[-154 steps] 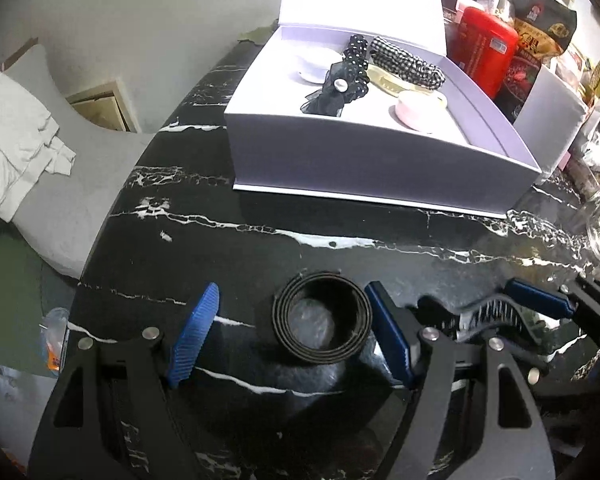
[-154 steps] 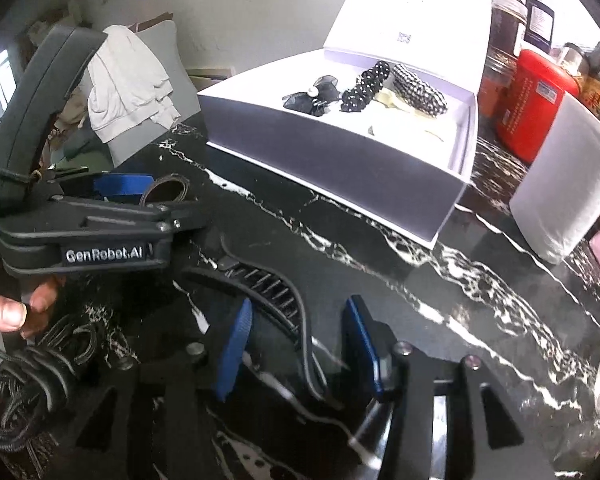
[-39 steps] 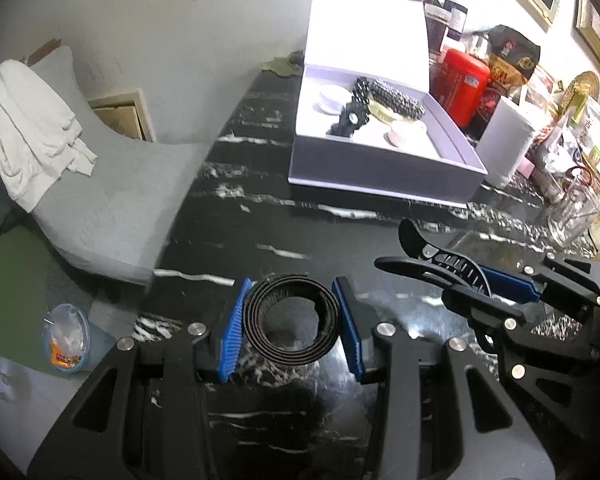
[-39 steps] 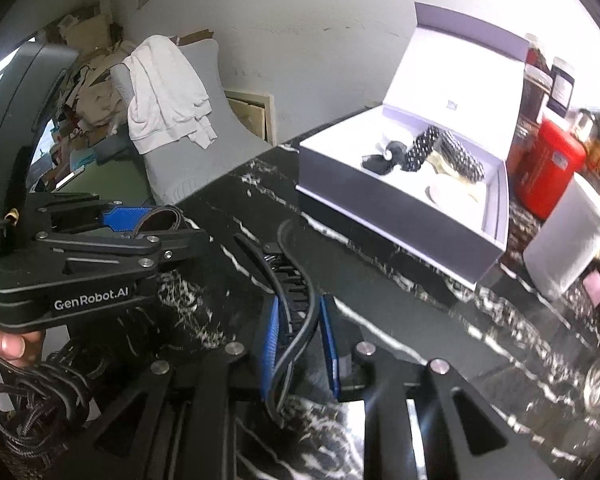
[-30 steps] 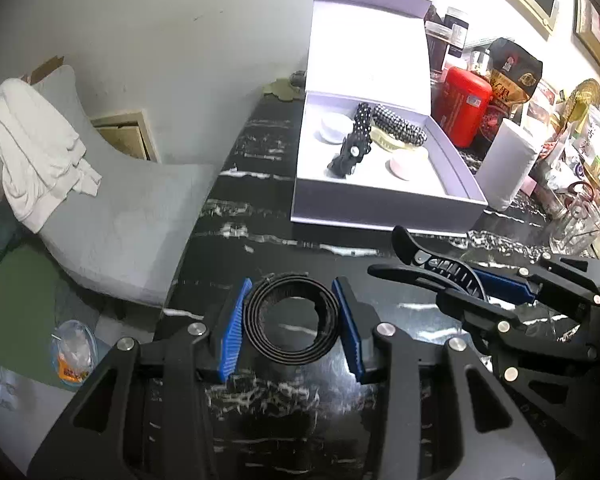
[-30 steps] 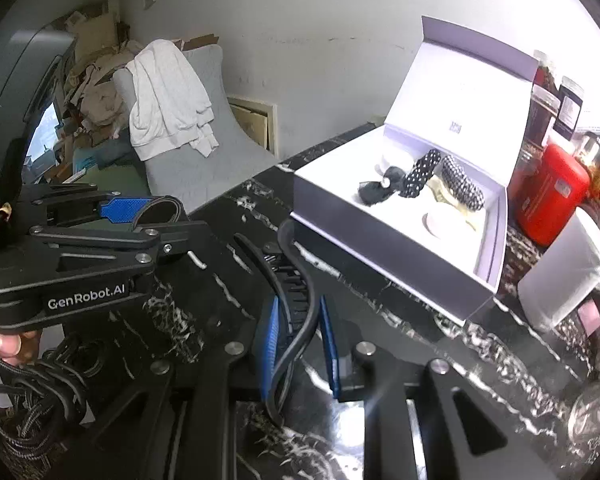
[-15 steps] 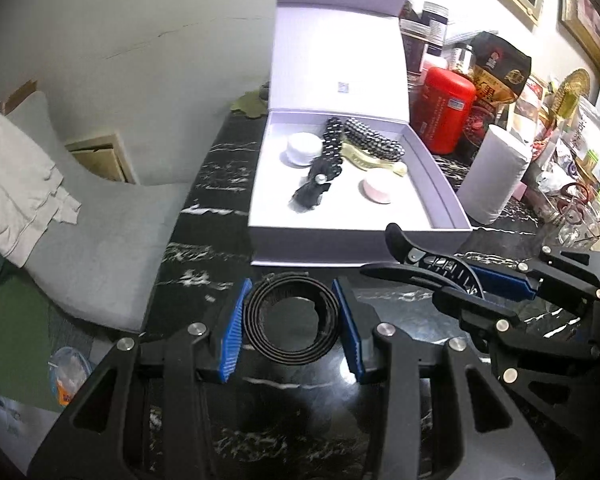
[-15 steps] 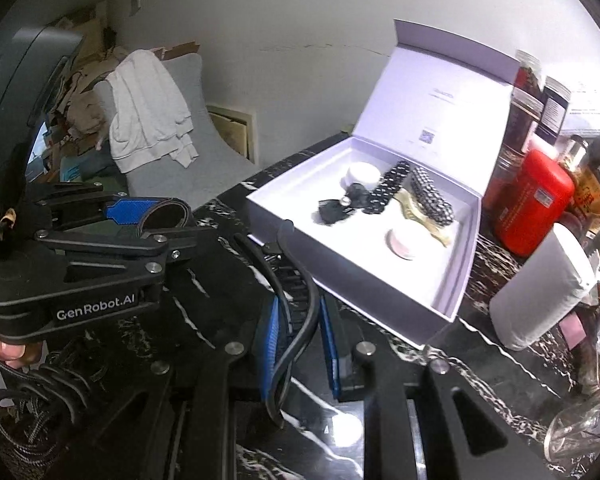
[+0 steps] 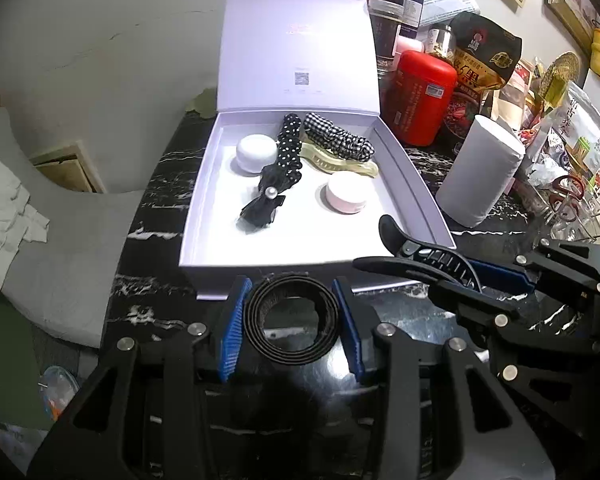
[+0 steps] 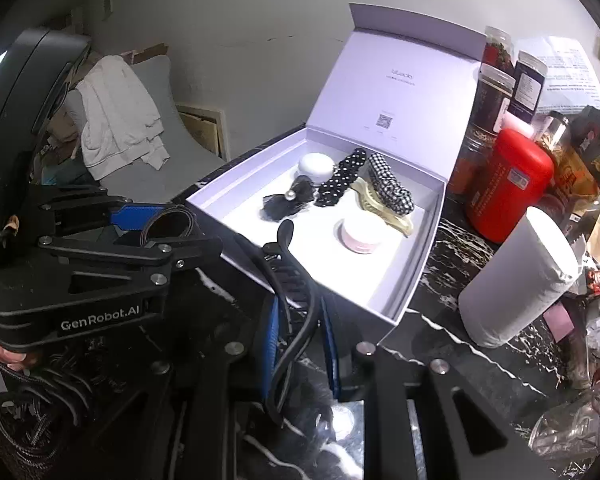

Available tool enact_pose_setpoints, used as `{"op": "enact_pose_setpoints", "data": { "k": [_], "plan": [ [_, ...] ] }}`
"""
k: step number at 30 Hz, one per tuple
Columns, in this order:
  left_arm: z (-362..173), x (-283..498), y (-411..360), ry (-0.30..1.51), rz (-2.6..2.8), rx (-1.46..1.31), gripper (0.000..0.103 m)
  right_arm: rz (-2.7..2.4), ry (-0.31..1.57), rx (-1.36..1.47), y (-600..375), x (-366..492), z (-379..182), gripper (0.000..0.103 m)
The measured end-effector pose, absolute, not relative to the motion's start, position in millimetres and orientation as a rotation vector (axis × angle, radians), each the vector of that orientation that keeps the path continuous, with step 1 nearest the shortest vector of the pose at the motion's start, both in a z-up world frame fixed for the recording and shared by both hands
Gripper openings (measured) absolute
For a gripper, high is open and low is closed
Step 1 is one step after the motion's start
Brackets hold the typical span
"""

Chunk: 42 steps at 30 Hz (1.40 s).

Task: Organize objects
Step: 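Lift and carry the belt and claw clip in both grippers toward the box, then lower the belt and claw clip into the box beside the scrunchies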

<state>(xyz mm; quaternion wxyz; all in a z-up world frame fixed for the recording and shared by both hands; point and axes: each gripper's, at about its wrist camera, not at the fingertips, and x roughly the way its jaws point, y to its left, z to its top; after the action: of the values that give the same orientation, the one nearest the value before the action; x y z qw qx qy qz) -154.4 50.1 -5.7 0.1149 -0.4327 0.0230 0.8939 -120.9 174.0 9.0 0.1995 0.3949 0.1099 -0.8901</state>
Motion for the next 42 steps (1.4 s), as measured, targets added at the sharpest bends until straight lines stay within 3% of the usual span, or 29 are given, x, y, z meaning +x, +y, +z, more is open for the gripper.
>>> {"op": "enact_pose_setpoints", "data": {
  "k": [42],
  "plan": [
    [-21.6, -298.0, 66.8, 0.017, 2.640, -1.305, 0.040, -2.527, 0.244, 1.103, 198.0, -258.8, 4.4, 0.020]
  ]
}}
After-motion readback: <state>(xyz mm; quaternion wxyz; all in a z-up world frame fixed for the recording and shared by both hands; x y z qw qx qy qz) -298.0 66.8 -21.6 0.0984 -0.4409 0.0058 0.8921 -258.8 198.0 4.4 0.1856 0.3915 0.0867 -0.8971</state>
